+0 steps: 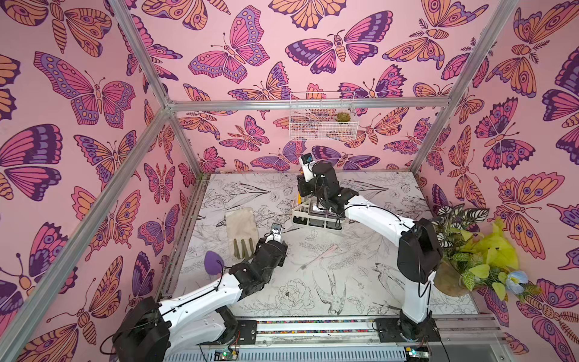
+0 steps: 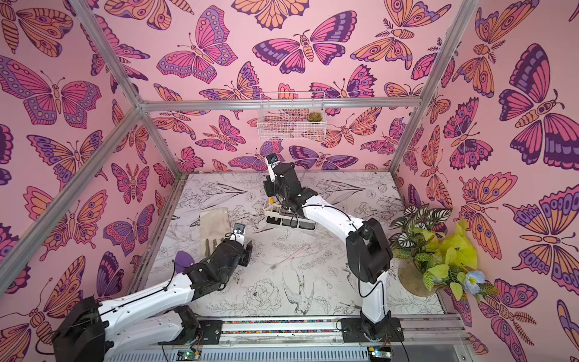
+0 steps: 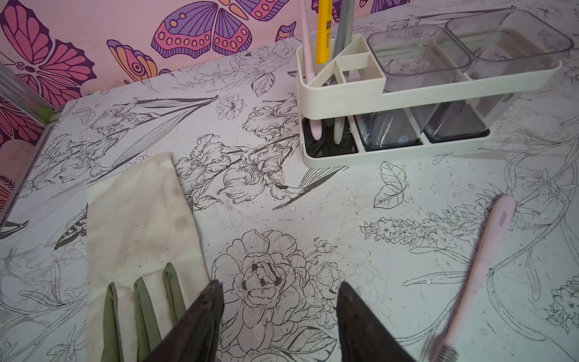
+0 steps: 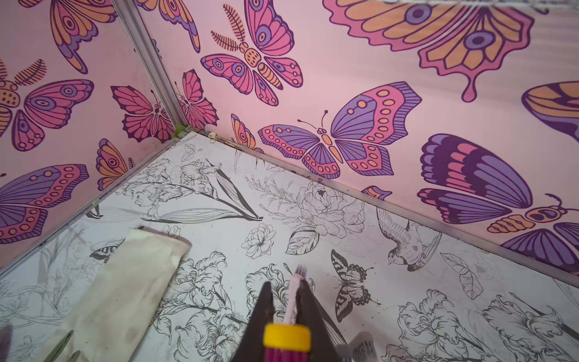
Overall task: Place the toothbrush into the toothbrush holder
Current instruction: Place the toothbrush in the toothbrush holder.
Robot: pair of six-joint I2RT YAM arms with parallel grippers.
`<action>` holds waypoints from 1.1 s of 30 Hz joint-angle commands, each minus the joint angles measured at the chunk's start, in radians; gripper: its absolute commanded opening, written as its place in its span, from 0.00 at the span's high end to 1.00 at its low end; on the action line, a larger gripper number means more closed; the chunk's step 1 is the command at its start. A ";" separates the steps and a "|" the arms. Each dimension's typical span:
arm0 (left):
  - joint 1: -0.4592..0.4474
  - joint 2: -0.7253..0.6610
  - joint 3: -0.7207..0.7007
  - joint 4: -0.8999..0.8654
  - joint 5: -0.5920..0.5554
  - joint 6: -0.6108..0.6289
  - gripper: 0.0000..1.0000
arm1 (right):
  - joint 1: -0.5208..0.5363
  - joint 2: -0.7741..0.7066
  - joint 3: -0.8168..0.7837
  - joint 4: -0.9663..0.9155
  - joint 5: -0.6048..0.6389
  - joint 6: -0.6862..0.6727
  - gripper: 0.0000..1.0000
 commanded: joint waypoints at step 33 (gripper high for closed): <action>0.022 0.116 0.016 0.030 0.044 -0.027 0.41 | 0.004 0.064 -0.154 0.160 0.048 0.076 1.00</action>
